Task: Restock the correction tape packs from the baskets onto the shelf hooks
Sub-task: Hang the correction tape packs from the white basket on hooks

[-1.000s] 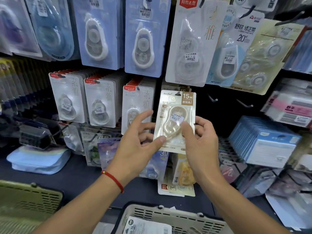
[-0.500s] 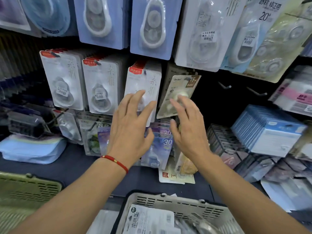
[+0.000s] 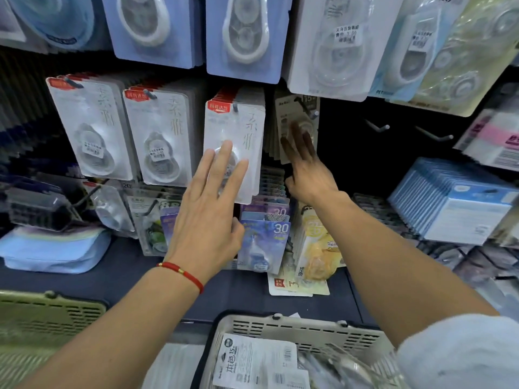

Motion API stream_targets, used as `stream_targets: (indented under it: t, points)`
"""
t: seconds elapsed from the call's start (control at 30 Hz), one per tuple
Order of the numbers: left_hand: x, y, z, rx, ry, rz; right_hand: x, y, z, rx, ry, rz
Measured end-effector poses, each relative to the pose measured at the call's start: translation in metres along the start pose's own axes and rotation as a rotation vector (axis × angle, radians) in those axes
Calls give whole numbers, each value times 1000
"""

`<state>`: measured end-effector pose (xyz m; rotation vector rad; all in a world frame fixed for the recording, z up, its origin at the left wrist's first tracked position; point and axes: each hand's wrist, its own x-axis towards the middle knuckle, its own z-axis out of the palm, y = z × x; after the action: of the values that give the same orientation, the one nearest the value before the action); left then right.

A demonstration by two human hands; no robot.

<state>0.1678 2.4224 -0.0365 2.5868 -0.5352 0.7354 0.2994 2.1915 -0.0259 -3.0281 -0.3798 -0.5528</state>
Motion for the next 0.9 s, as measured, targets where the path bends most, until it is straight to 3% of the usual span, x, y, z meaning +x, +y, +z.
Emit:
stream_targets:
  t: [0.2, 0.3, 0.33, 0.5, 0.57, 0.63, 0.7, 0.83, 0.9]
  points:
    - [-13, 2, -4, 71, 93, 139, -67, 5, -7, 106, 51, -43]
    - [-35, 3, 1, 144, -6, 334, -132, 12, -4, 205, -16, -75]
    - [-47, 6, 6, 169, -124, 383, -154, 13, -3, 229, -107, -75]
    - [-140, 18, 51, 332, -1017, 443, -260, -9, 35, 195, -772, -161]
    - [-175, 24, 71, 244, -1201, 359, -305, -24, 58, 159, -949, -173]
    - [-202, 32, 88, 101, -1246, 177, -345, -40, 76, 214, -1093, -149]
    - [-222, 41, 98, -20, -1228, 33, -372, -53, 89, 250, -1122, -138]
    - [-230, 46, 105, -69, -1146, -79, -390, -51, 89, 235, -1001, -179]
    - [-221, 42, 102, -117, -1046, -125, -387, -44, 76, 251, -853, -266]
